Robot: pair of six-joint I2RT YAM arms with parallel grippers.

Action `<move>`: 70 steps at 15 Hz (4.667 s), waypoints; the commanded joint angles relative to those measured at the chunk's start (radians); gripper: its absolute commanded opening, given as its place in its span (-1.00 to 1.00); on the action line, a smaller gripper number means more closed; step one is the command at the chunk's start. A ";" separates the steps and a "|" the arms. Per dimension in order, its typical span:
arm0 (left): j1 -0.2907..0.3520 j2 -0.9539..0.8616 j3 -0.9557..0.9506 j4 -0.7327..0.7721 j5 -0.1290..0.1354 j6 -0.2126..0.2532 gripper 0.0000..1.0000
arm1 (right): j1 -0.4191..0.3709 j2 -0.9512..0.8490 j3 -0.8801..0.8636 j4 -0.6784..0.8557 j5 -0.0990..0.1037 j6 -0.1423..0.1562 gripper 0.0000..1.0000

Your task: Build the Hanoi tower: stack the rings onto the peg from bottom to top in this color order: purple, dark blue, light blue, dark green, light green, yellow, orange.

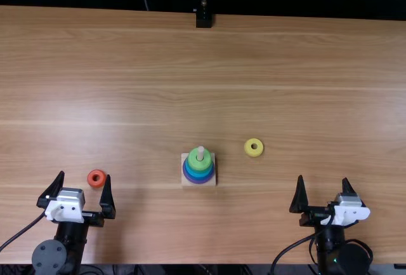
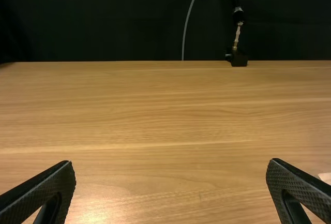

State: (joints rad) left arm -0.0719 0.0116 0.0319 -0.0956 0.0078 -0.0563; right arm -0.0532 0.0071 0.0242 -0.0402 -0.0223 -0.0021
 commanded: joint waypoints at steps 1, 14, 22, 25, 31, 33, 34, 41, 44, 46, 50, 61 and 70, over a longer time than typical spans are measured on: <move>0.007 -0.012 -0.032 -0.008 0.003 0.007 1.00 | -0.008 -0.007 0.014 0.067 0.000 -0.002 1.00; 0.007 -0.012 -0.032 -0.008 0.003 0.007 1.00 | 0.093 0.938 0.783 -0.114 -0.003 -0.038 1.00; 0.007 -0.012 -0.032 -0.008 0.003 0.007 1.00 | 0.363 1.412 1.042 -0.375 0.002 -0.020 1.00; 0.007 -0.012 -0.032 -0.008 0.003 0.007 1.00 | 0.362 1.544 1.063 -0.377 0.006 -0.022 1.00; 0.007 -0.012 -0.032 -0.008 0.003 0.007 1.00 | 0.358 1.708 1.083 -0.430 0.008 -0.027 1.00; 0.007 -0.012 -0.032 -0.008 0.003 0.007 1.00 | 0.357 1.757 1.109 -0.473 0.006 -0.031 1.00; 0.007 -0.012 -0.032 -0.008 0.001 0.007 1.00 | 0.357 1.769 1.111 -0.473 0.006 -0.031 1.00; 0.007 -0.012 -0.032 -0.008 0.001 0.007 1.00 | 0.357 1.835 1.129 -0.467 0.006 -0.033 1.00; 0.007 -0.012 -0.032 -0.008 0.003 0.007 1.00 | 0.357 1.858 1.139 -0.473 0.006 -0.033 1.00; 0.007 -0.012 -0.032 -0.008 0.001 0.007 1.00 | 0.357 1.858 1.140 -0.473 0.006 -0.033 1.00; 0.007 -0.012 -0.032 -0.008 0.003 0.007 1.00 | 0.355 1.863 1.139 -0.519 0.006 -0.044 0.44; 0.007 -0.012 -0.032 -0.008 0.003 0.007 1.00 | 0.334 1.848 1.212 -0.533 0.006 -0.062 -1.00; 0.007 -0.012 -0.032 -0.008 0.003 0.007 1.00 | 0.397 1.723 1.663 -1.159 0.004 -0.090 -1.00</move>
State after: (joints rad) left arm -0.0719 0.0116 0.0319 -0.0956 0.0078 -0.0559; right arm 0.3309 1.7531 1.6554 -1.2015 -0.0181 -0.0803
